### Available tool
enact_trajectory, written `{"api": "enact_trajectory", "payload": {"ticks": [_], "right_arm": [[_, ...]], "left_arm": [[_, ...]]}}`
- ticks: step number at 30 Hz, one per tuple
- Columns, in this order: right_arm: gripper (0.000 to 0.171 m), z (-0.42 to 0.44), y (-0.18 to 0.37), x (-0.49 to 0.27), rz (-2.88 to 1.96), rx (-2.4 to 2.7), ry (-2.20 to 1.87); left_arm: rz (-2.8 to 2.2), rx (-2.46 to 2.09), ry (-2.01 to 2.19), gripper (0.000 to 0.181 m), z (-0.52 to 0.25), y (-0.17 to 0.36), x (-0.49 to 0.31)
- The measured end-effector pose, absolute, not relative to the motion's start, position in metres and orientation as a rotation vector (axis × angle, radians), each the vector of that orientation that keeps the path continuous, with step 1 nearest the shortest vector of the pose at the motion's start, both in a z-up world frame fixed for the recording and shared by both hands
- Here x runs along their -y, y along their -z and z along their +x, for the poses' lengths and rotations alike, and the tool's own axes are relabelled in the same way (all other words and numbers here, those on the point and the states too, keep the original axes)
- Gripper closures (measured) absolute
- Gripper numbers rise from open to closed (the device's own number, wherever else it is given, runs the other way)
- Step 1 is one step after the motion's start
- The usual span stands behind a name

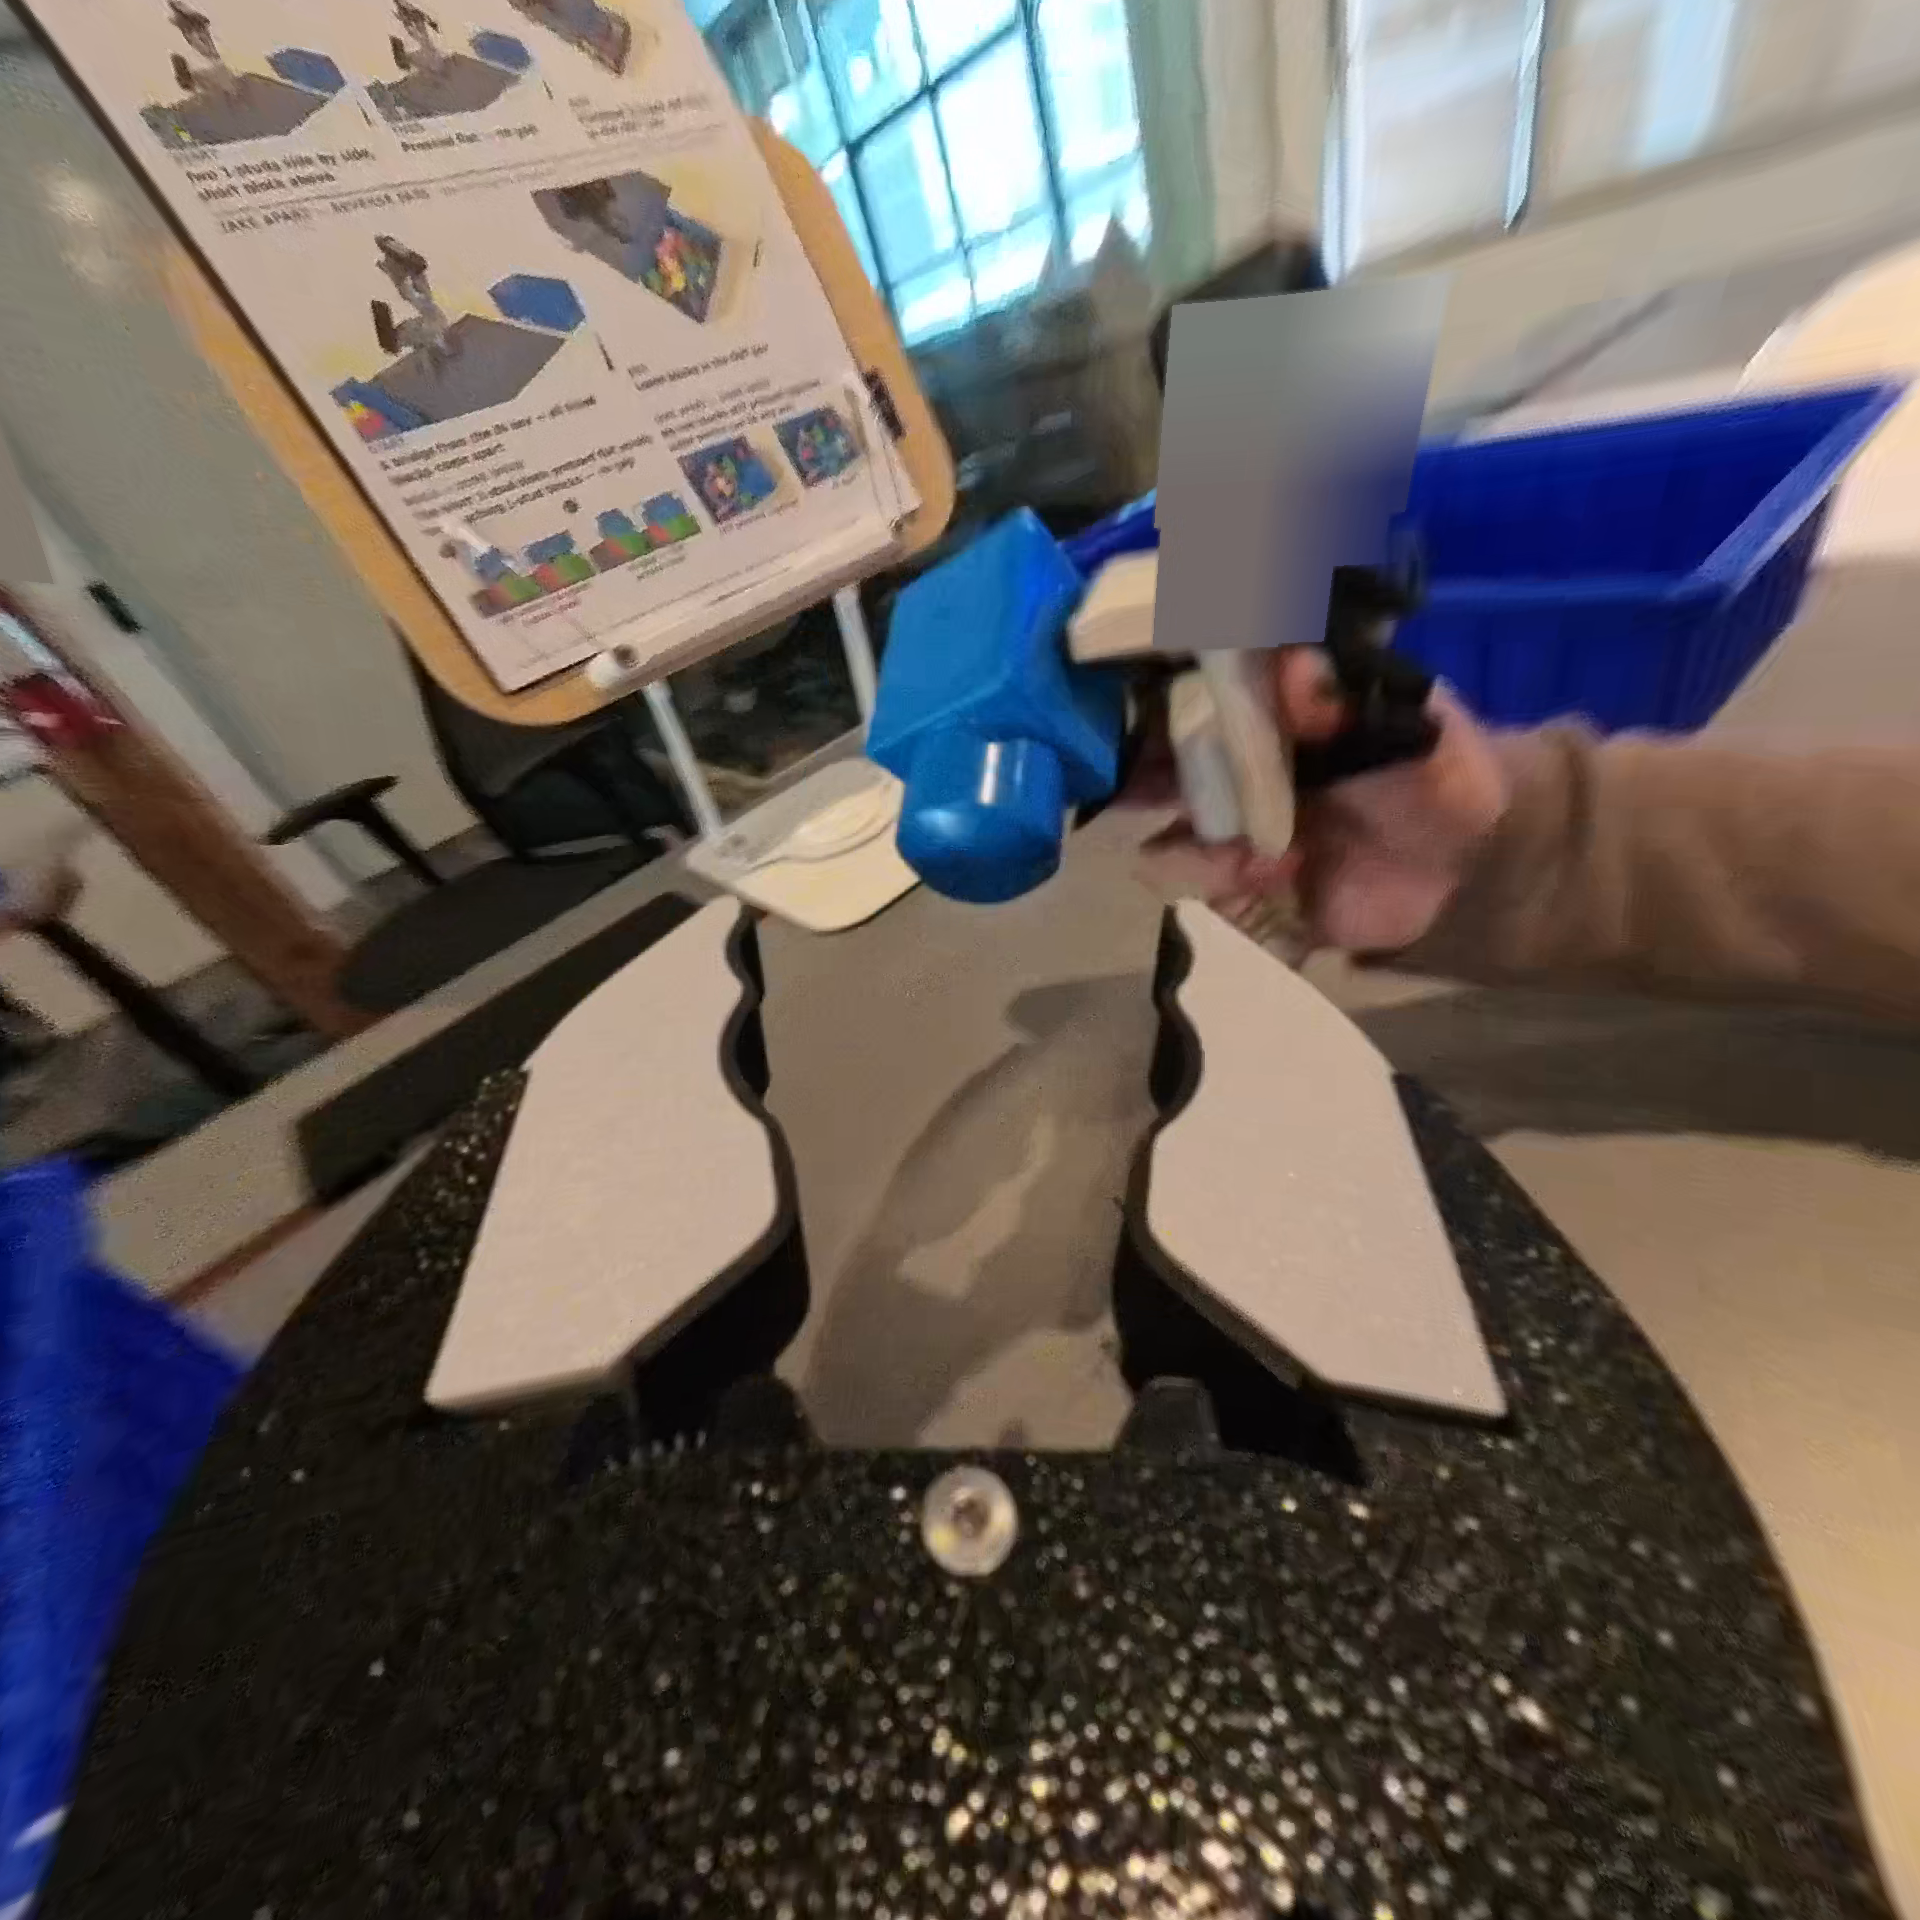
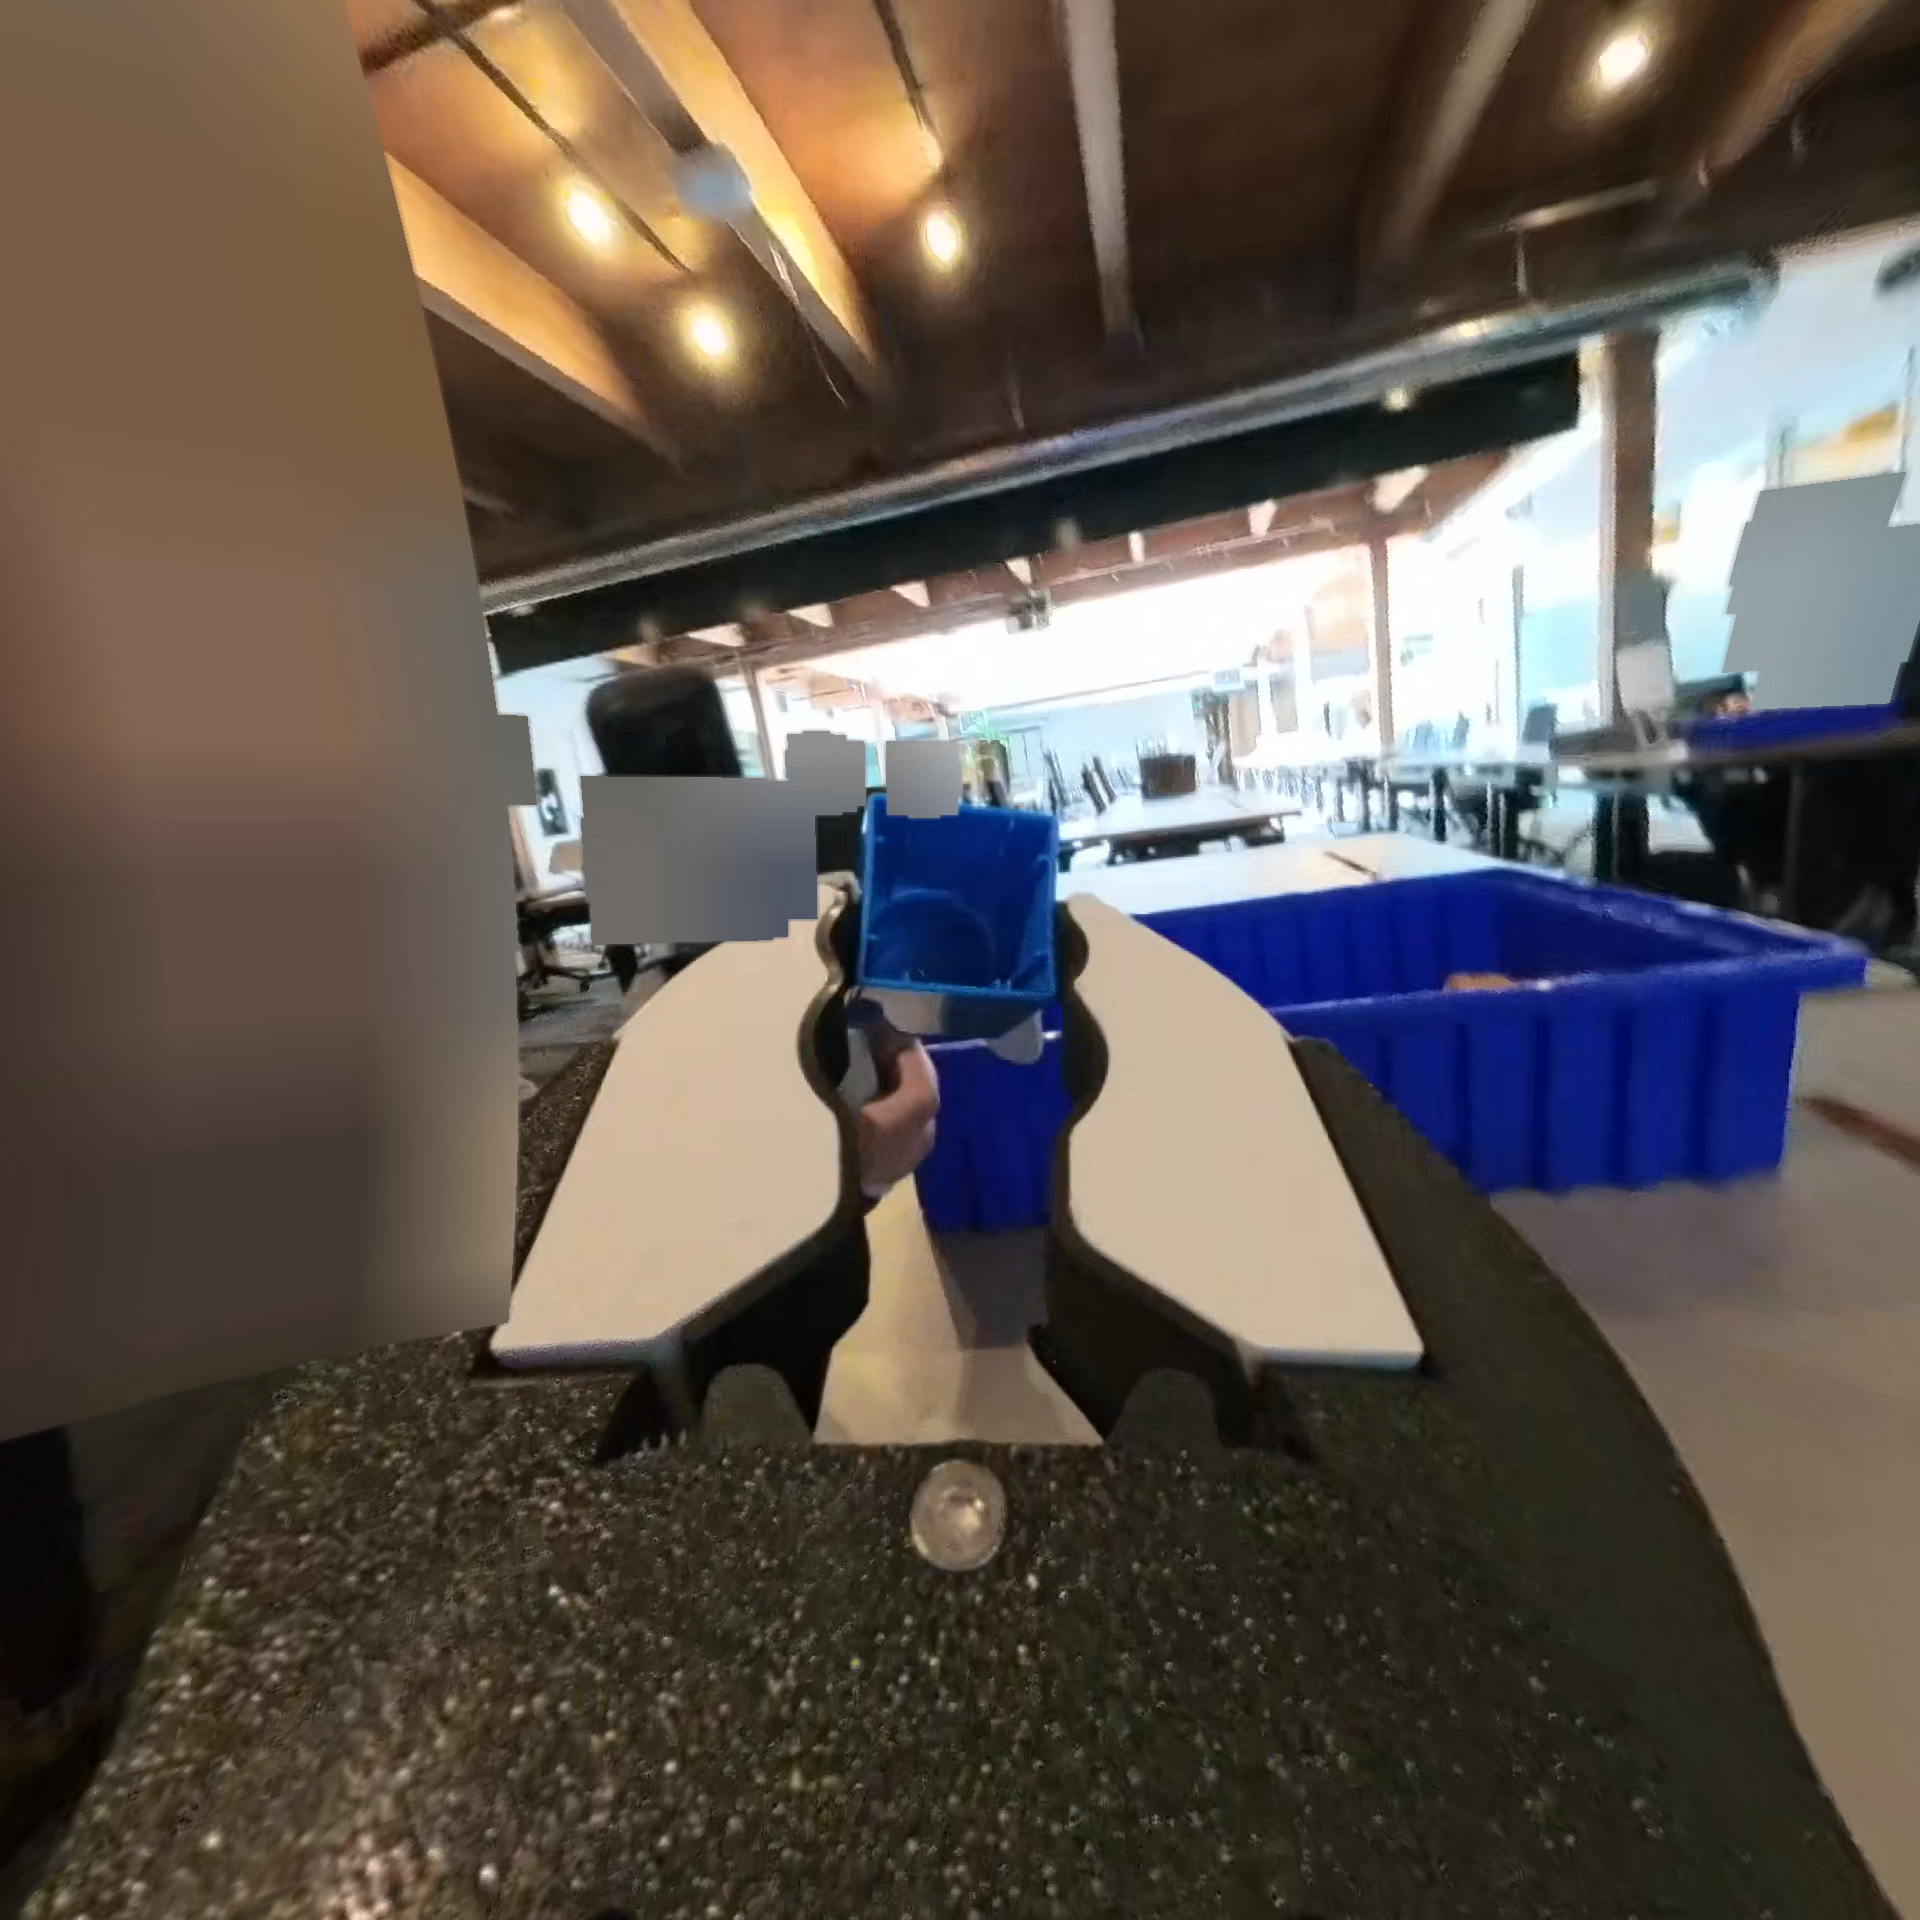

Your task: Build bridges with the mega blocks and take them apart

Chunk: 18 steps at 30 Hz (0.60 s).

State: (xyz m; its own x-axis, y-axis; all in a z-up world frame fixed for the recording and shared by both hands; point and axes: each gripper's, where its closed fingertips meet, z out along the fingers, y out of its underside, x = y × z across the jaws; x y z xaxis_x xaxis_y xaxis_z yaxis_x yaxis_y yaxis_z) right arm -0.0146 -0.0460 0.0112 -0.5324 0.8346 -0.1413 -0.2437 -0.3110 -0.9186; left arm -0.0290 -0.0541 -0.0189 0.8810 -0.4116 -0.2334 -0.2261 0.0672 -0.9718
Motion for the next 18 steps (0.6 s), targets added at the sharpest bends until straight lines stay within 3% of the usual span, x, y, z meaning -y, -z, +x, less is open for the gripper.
{"api": "enact_trajectory", "payload": {"ticks": [12,18], "right_arm": [[0.135,-0.009,-0.007,0.060,-0.642,1.198,-1.894],[0.134,-0.009,-0.005,0.062,-0.627,1.215,-1.869]], "left_arm": [[-1.477,-0.448,0.628,0.148,-0.009,0.010,0.065],[-1.511,-0.472,0.629,0.149,-0.009,0.012,0.067]]}}
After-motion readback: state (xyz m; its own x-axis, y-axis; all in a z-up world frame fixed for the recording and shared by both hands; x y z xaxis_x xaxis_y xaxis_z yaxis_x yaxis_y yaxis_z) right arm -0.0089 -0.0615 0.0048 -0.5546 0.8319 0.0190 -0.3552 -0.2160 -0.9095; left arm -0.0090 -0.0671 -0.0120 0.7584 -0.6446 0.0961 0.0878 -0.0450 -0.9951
